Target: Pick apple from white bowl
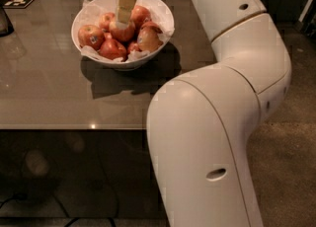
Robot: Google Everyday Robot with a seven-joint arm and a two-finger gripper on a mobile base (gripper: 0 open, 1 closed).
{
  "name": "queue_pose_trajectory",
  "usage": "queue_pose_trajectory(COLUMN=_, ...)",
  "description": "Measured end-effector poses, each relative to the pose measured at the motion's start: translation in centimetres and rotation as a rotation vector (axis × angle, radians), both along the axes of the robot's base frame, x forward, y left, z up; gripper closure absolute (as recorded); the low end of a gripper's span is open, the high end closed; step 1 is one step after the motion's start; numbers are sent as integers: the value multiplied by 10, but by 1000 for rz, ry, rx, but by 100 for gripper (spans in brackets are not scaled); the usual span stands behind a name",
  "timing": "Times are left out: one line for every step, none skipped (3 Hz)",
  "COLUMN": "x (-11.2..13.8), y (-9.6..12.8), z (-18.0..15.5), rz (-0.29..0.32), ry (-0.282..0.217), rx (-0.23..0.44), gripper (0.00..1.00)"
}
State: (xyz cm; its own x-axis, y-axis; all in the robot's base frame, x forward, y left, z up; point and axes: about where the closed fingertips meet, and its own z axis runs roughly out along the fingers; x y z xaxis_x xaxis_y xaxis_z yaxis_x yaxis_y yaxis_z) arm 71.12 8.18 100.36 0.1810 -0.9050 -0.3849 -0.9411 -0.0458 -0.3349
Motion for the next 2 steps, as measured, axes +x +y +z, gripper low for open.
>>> queue_pose_trajectory(x=7, y=5, z=1, rz=-4, ry=-21, rx=17, gripper=0)
queue_pose_trajectory(x=14, y=6, z=-11, rz=-10, ry=-5, rx=57, gripper=0)
